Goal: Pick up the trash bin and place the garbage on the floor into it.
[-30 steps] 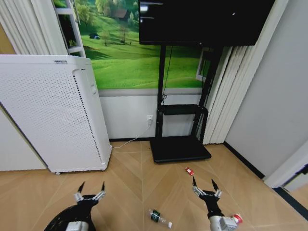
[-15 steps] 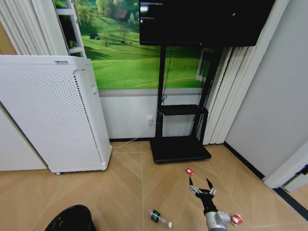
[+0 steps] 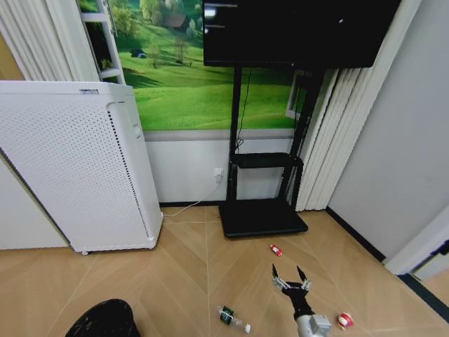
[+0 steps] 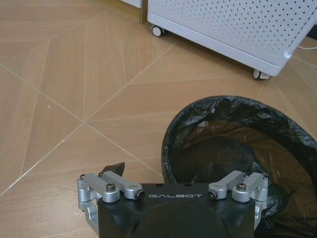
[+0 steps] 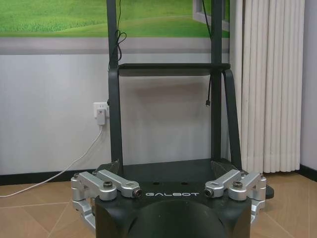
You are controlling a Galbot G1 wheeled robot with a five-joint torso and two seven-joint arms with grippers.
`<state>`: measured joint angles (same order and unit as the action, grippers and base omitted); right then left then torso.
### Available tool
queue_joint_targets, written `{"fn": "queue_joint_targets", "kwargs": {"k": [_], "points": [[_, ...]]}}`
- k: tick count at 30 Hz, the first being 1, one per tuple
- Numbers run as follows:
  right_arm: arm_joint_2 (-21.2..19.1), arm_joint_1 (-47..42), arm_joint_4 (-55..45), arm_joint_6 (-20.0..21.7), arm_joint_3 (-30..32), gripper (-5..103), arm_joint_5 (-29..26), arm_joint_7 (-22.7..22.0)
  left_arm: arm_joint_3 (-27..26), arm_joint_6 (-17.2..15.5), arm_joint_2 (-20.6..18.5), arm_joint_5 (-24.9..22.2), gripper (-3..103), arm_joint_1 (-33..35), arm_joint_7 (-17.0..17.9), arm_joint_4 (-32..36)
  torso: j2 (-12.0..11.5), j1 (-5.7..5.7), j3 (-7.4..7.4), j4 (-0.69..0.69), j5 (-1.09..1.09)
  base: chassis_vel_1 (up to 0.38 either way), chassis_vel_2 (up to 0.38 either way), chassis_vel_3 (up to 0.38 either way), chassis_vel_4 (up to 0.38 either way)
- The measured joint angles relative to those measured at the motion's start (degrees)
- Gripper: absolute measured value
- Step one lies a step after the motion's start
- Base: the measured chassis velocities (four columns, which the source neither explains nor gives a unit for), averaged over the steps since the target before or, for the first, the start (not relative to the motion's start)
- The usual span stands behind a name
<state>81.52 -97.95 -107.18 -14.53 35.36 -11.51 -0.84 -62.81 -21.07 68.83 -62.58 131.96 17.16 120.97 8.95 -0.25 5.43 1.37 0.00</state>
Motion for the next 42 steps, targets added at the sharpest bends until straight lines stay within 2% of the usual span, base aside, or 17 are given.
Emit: {"fn": "queue_joint_targets", "kwargs": {"k": [4, 7, 9, 10, 11, 16, 17, 20, 22, 23, 26, 27, 30, 34, 37, 40, 42], "points": [[-0.4, 0.0, -0.5, 0.3, 0.7, 100, -0.2, -0.2, 1.0, -1.6, -0.5, -0.1, 100, -1.8, -0.1, -2.2, 0.0, 0.00, 0.01, -0.01, 0.01, 0.000, 0.000, 0.000, 0.000], [-0.4, -0.4, -0.7, 0.3, 0.8, 100, -0.2, -0.4, 2.2, -2.3, -0.5, -0.1, 96, -2.7, 0.0, -3.2, 0.0, -0.01, 0.02, -0.01, -0.01, 0.000, 0.000, 0.000, 0.000], [-0.2, -0.8, -1.0, 0.3, 0.8, 100, 0.0, -0.5, 3.4, -2.8, -0.3, -0.4, 87, -3.5, 0.0, -3.9, 0.1, -0.01, 0.03, -0.02, 0.02, 0.000, 0.000, 0.000, 0.000], [-0.2, -0.8, -1.0, 0.3, 0.8, 100, 0.0, -0.5, 3.4, -2.8, -0.3, -0.4, 87, -3.5, 0.0, -3.9, 0.1, -0.01, 0.03, -0.02, 0.02, 0.000, 0.000, 0.000, 0.000], [0.1, -1.0, -1.1, 0.3, 0.8, 100, 0.3, -0.5, 4.2, -3.3, -0.1, -0.6, 76, -4.6, 0.0, -4.5, 0.1, -0.01, 0.03, -0.02, 0.01, 0.000, 0.000, 0.000, 0.000], [0.5, -1.7, -1.4, 0.3, 0.7, 100, 0.8, -0.6, 6.3, -4.5, 0.2, -0.9, 66, -7.9, 0.5, -6.2, 0.1, -0.02, 0.04, -0.01, 0.00, 0.000, 0.000, 0.000, 0.000], [0.5, -1.9, -1.5, 0.3, 0.7, 100, 0.8, -0.7, 6.9, -4.7, 0.2, -0.9, 54, -9.0, 0.6, -6.8, 0.1, -0.02, 0.04, -0.01, 0.01, 0.000, 0.000, 0.000, 0.000], [0.5, -2.4, -1.7, 0.2, 1.0, 100, 0.9, -0.7, 7.9, -4.9, 0.4, -0.4, 49, -10.6, 0.6, -7.6, 0.1, -0.02, 0.04, -0.01, -0.01, 0.000, 0.000, 0.000, 0.000], [0.4, -2.6, -1.9, 0.1, 1.2, 100, 0.9, -0.8, 8.6, -4.6, 0.4, 0.0, 38, -11.0, 0.2, -7.9, 0.1, -0.02, 0.05, 0.00, 0.01, 0.000, 0.000, 0.000, 0.000], [0.4, -2.6, -1.9, 0.1, 1.2, 100, 0.9, -0.8, 8.6, -4.6, 0.4, 0.0, 38, -11.0, 0.2, -7.9, 0.1, -0.02, 0.05, 0.00, 0.01, 0.000, 0.000, 0.000, 0.000], [0.3, -2.5, -2.0, 0.1, 1.3, 100, 0.8, -1.0, 9.1, -3.2, 0.5, 0.5, 22, -10.9, -0.9, -8.1, 0.1, -0.02, 0.05, 0.00, 0.01, 0.000, 0.000, 0.000, 0.000], [0.3, -2.5, -2.0, 0.1, 1.3, 100, 0.8, -1.0, 9.1, -3.2, 0.5, 0.5, 22, -10.9, -0.9, -8.1, 0.1, -0.02, 0.05, 0.00, 0.01, 0.000, 0.000, 0.000, 0.000], [0.5, -2.5, -2.0, 0.1, 1.0, 100, 1.0, -1.0, 9.2, -1.6, 0.8, 1.1, 6, -10.6, -1.9, -8.3, 0.1, -0.03, 0.06, -0.02, 0.00, 0.000, 0.000, 0.000, 0.000], [0.8, -2.7, -2.0, 0.2, 0.9, 100, 1.6, -1.4, 9.1, -0.4, 0.9, 1.4, 3, -10.5, -3.3, -8.5, 0.1, -0.03, 0.06, -0.02, 0.00, 0.000, 0.000, 0.000, 0.000], [1.3, -2.8, -1.9, 0.4, 1.1, 100, 3.0, -3.8, 8.0, 3.1, 1.3, 4.5, 3, -10.8, -6.1, -9.1, 0.1, -0.03, 0.06, -0.01, -0.01, 0.000, 0.000, 0.000, 0.000], [1.5, -2.8, -1.8, 0.3, 1.1, 100, 3.1, -4.6, 7.3, 4.3, 1.7, 5.9, 3, -11.0, -6.9, -9.2, 0.1, -0.03, 0.06, -0.01, -0.01, 0.000, 0.000, 0.000, 0.000], [2.0, -2.9, -1.4, -0.5, 1.1, 100, 3.6, -5.2, 6.0, 6.2, 2.6, 9.3, 3, -11.5, -8.0, -9.2, 0.1, -0.03, 0.06, -0.01, 0.00, 0.000, 0.000, 0.000, 0.000]]}}
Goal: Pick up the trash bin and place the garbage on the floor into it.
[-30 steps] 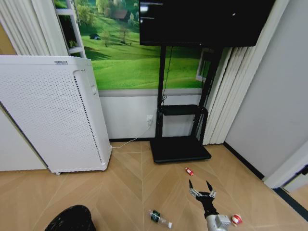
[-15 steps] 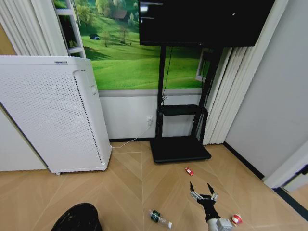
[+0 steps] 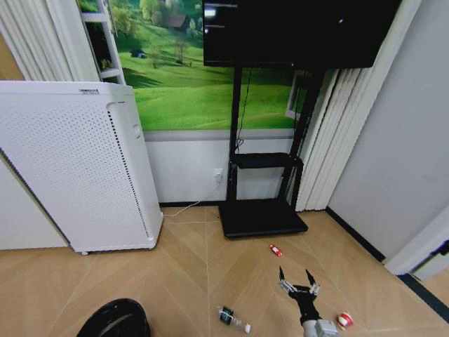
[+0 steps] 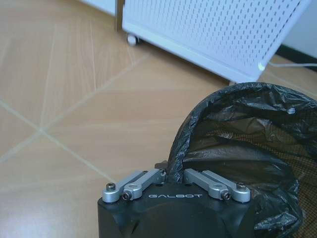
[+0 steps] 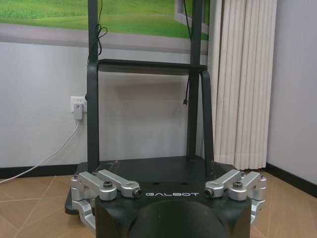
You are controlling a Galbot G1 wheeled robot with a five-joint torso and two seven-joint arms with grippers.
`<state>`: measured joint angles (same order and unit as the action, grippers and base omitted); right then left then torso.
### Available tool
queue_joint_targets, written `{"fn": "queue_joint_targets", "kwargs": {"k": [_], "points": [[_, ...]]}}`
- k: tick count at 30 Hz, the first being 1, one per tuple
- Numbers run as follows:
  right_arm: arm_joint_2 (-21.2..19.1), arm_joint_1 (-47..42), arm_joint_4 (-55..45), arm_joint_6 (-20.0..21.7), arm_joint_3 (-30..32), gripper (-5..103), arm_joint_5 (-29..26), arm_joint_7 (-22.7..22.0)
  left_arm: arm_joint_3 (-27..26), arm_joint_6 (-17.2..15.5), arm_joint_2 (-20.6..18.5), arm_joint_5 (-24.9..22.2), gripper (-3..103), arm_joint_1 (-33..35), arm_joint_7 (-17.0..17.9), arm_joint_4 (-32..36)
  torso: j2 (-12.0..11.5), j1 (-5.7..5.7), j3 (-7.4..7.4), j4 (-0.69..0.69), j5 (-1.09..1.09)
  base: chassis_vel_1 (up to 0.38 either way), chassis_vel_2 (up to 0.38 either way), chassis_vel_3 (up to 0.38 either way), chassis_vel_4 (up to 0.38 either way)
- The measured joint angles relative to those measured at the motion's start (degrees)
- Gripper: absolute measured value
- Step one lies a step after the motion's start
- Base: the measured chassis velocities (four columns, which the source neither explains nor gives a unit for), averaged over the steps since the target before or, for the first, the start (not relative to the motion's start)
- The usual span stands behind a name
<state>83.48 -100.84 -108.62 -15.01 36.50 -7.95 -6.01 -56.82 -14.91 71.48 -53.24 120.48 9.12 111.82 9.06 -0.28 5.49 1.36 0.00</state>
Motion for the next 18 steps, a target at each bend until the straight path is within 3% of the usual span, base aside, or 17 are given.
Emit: {"fn": "queue_joint_targets", "kwargs": {"k": [3, 6, 12, 18], "points": [[0.2, -0.1, 0.1, -0.3, 0.0, 100, 0.4, -0.1, -0.8, 1.0, 0.5, 1.8, 3, -0.4, -0.6, 0.0, 0.0, 0.00, 0.00, 0.00, 0.00, 0.000, 0.000, 0.000, 0.000], [1.8, -2.0, -0.2, -1.6, -0.6, 100, 3.1, 2.4, -4.9, 5.0, 2.8, 3.6, 3, -3.7, -2.2, 1.2, 0.0, 0.00, 0.00, 0.00, 0.01, 0.000, 0.000, 0.000, 0.000], [2.6, -2.8, -0.3, -2.2, -2.6, 100, 4.0, 2.5, -5.2, 5.5, 3.0, 2.9, 3, -5.4, -2.4, 1.2, 0.0, -0.01, 0.01, 0.00, 0.00, 0.013, 0.008, -0.009, -0.005], [3.5, -3.0, -0.3, -1.9, -3.4, 100, 4.3, 1.6, -4.2, 5.4, 4.1, 5.0, 3, -5.8, -1.6, 1.2, 0.0, -0.01, 0.01, 0.00, 0.00, 0.118, 0.111, -0.113, -0.102]]}}
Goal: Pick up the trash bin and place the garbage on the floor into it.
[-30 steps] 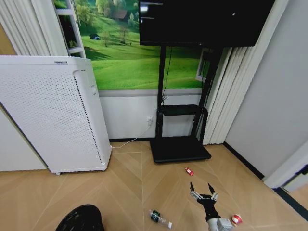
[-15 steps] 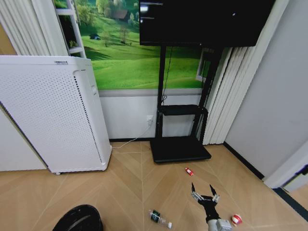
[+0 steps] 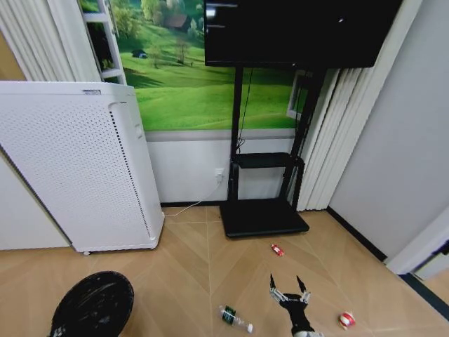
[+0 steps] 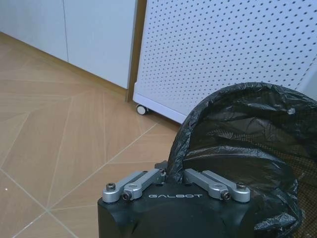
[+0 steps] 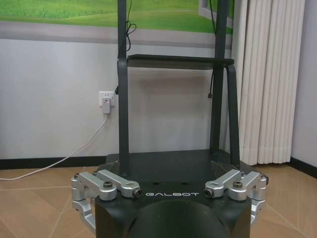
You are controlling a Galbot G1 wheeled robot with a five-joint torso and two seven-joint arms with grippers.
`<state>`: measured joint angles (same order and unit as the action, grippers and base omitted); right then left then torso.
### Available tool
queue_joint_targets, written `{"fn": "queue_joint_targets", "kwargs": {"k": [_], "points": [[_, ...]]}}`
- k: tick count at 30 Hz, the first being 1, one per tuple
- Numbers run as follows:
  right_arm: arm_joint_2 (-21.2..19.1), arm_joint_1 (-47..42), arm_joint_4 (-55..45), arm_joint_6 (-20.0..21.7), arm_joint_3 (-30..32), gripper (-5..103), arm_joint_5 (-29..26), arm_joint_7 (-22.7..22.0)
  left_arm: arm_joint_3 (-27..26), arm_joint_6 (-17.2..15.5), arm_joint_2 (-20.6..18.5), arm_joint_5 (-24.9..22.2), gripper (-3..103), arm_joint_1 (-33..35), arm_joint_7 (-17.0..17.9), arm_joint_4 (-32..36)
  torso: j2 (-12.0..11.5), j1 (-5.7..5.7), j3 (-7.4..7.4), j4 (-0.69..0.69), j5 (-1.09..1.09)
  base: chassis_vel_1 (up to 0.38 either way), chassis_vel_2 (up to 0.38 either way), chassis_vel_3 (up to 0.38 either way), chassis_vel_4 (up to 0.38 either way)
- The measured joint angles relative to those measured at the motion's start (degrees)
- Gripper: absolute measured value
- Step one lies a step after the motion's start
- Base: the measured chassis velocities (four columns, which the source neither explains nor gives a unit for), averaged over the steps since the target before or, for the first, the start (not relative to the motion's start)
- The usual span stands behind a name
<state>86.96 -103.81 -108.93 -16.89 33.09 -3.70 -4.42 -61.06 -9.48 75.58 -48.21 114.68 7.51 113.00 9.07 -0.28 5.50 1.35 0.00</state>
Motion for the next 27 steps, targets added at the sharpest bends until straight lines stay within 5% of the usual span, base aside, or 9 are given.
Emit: {"fn": "queue_joint_targets", "kwargs": {"k": [7, 15, 27], "points": [[-0.1, 0.2, 1.2, 0.2, -0.1, 100, 2.5, -1.9, 1.2, -0.2, 0.8, 0.8, 3, 0.2, -0.5, 1.0, 0.0, 0.00, 0.00, 0.01, 0.00, 0.217, 0.196, -0.195, -0.211], [-4.0, -0.1, 3.0, 6.3, -1.7, 100, 4.1, -1.1, 0.9, -0.3, 0.8, 0.5, 3, -0.5, -0.3, 1.1, 0.0, 0.00, 0.00, -0.02, 0.00, 0.095, 0.066, -0.080, -0.077], [-11.6, 6.7, 21.6, 10.7, -11.4, 100, 0.9, 1.6, 1.2, 1.5, 0.7, -0.8, 3, -0.8, -0.2, 3.3, 0.0, 0.00, 0.00, 0.01, 0.00, -0.029, -0.006, 0.029, 0.016]]}}
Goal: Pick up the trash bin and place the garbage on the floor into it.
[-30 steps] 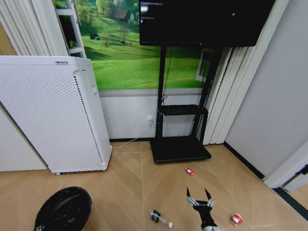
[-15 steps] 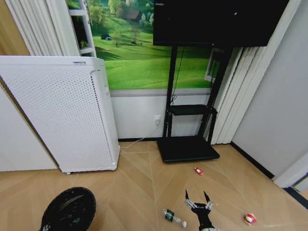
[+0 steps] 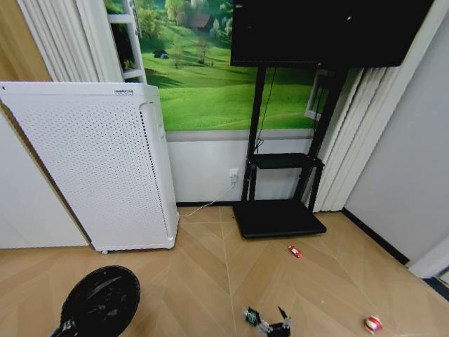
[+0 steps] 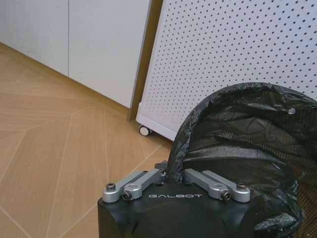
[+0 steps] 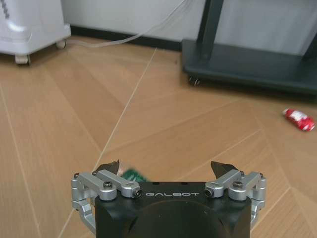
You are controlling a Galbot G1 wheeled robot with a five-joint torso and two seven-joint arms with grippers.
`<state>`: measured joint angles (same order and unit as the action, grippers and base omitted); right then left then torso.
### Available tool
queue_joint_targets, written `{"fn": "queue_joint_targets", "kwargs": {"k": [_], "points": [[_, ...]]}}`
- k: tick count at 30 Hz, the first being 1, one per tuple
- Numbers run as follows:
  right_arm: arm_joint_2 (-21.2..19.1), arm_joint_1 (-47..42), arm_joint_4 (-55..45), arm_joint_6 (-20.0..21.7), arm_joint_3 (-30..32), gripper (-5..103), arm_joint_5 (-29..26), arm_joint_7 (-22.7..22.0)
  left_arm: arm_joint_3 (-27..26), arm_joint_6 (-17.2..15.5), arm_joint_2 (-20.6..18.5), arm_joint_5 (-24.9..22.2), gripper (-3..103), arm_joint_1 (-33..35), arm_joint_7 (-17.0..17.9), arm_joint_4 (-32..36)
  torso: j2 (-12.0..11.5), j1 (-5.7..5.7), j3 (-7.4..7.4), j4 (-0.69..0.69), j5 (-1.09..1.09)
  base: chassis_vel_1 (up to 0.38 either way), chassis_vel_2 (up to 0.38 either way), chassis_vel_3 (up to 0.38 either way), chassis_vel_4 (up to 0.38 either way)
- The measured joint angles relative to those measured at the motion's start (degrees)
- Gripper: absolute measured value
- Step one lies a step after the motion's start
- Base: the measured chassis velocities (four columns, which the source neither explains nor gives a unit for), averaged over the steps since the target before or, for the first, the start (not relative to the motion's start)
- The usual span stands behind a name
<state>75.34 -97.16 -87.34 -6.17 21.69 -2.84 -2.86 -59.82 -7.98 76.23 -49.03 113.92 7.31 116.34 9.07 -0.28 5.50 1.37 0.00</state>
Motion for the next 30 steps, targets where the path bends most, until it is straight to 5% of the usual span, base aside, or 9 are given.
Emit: {"fn": "queue_joint_targets", "kwargs": {"k": [21, 30], "points": [[-8.5, 10.7, 10.7, 1.9, -8.4, 100, -2.5, 5.6, 0.7, -0.5, 0.9, 1.0, 3, 0.4, 1.4, 3.0, 0.0, 0.00, 0.00, -0.01, 0.00, 0.000, 0.000, 0.000, 0.000], [-8.9, 14.8, 17.5, 2.1, -12.2, 100, -2.5, 7.9, 0.7, -1.2, 0.2, 0.7, 3, 0.6, 3.1, 4.4, 0.0, 0.00, 0.00, -0.01, 0.00, 0.000, 0.000, 0.000, 0.000]]}}
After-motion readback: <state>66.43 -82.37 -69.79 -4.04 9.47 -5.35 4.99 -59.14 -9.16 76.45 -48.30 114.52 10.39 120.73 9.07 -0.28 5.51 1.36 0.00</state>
